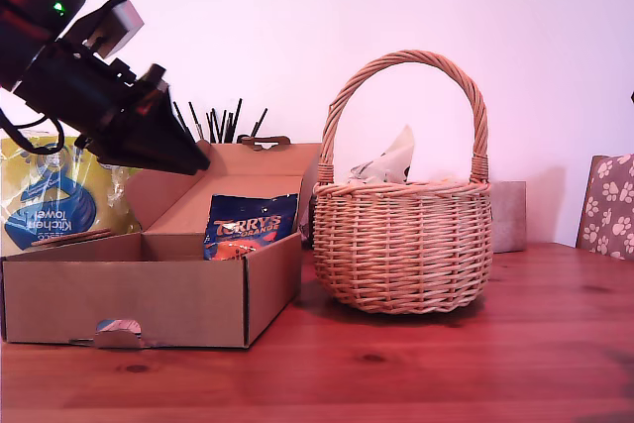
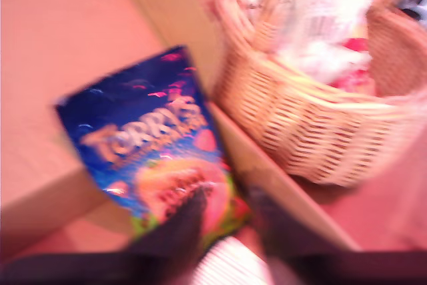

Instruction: Move the bags of Easter eggs from the cardboard box on the left into the woven basket on the right side.

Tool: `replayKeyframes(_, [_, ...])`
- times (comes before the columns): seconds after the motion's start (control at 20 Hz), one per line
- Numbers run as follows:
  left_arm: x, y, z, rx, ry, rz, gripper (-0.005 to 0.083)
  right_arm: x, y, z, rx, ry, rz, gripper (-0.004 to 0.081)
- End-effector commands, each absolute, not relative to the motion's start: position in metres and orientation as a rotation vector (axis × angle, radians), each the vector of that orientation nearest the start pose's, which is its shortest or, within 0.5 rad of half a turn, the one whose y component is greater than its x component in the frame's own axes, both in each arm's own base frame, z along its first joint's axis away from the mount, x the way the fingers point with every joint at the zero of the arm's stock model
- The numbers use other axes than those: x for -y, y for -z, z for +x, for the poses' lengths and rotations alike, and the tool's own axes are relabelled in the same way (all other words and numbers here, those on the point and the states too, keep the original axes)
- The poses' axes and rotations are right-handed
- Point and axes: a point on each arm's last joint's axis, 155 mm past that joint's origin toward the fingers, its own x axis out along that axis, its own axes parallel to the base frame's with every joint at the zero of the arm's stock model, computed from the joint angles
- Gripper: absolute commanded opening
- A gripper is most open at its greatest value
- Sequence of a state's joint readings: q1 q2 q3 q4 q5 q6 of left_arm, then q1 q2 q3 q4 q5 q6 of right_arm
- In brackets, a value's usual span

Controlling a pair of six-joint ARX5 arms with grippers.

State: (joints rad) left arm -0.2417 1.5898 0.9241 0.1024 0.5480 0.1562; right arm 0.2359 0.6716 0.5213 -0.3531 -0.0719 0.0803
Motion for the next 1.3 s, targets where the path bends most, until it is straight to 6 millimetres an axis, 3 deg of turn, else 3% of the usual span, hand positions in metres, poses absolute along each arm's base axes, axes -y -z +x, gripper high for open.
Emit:
replayKeyframes(0.0, [0.201,-0.124,0.415,-0.524,0.807,0.057,0.0743,-0.090,-0.161,0.268,-0.535,-0.344,0.055,-0.0003])
replayKeyframes(0.2, [0.200,-0.102,0.426,-0.540,0.799,0.052,0.0743,-0.142,-0.177,0.245,-0.522,-0.623,0.084,-0.0012])
replayKeyframes(0.4, [0.201,-0.084,0.432,-0.556,0.795,0.038,0.0743,-0.171,-0.220,0.225,-0.390,-0.781,-0.005,-0.0012])
replayKeyframes(0.55, [0.203,-0.073,0.438,-0.580,0.792,0.025,0.0743,-0.177,-0.258,0.211,-0.304,-0.825,-0.010,-0.0012])
replayKeyframes(0.75, [0.206,-0.060,0.452,-0.595,0.791,0.023,0.0743,-0.176,-0.288,0.204,-0.241,-0.835,-0.013,-0.0012])
replayKeyframes(0.95, [0.200,-0.050,0.467,-0.606,0.735,0.035,0.0743,-0.176,-0.289,0.203,-0.242,-0.836,-0.016,-0.0012])
replayKeyframes(1.25, [0.212,-0.019,0.459,-0.677,0.775,-0.006,0.0743,-0.176,-0.290,0.204,-0.238,-0.833,-0.016,-0.0012])
